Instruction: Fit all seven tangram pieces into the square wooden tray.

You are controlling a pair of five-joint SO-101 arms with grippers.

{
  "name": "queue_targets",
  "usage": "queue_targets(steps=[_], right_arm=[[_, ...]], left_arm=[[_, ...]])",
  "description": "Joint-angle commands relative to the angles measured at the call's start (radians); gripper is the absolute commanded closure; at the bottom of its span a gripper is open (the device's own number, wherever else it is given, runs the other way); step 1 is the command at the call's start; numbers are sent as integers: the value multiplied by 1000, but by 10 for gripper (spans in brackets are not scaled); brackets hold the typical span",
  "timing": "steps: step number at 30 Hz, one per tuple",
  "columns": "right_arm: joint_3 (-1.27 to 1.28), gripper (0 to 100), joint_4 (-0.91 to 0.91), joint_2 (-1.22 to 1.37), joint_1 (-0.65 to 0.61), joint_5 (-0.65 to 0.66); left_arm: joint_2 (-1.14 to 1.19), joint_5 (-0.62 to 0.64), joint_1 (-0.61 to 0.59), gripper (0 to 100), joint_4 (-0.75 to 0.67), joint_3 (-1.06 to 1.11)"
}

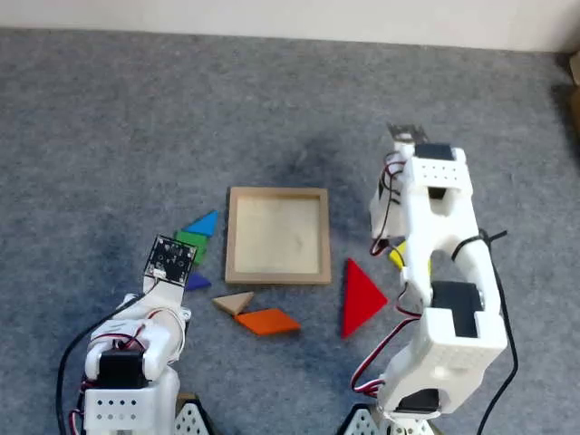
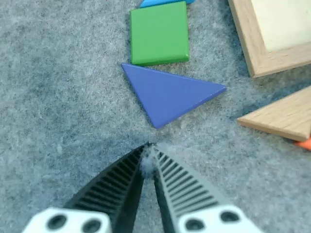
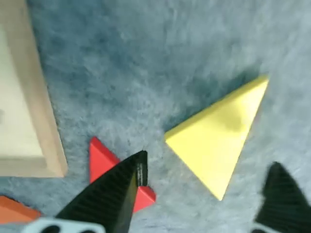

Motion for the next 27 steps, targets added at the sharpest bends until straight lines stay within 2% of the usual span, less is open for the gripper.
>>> queue_targets(steps=[1, 11, 16, 23, 27], right_arm=[[8, 558, -28, -64, -16, -57], [205, 558, -311, -62, -13, -54], [237, 561, -321, -62, -10, -54], [236, 686, -326, -62, 27, -54], [239, 698, -326, -62, 27, -54]], left_arm=[[-2, 6, -8, 993, 6, 19], [-2, 6, -8, 993, 6, 19], [-2, 6, -8, 993, 6, 19], [-2, 6, -8, 993, 6, 19], [-2, 6, -8, 993, 6, 19]])
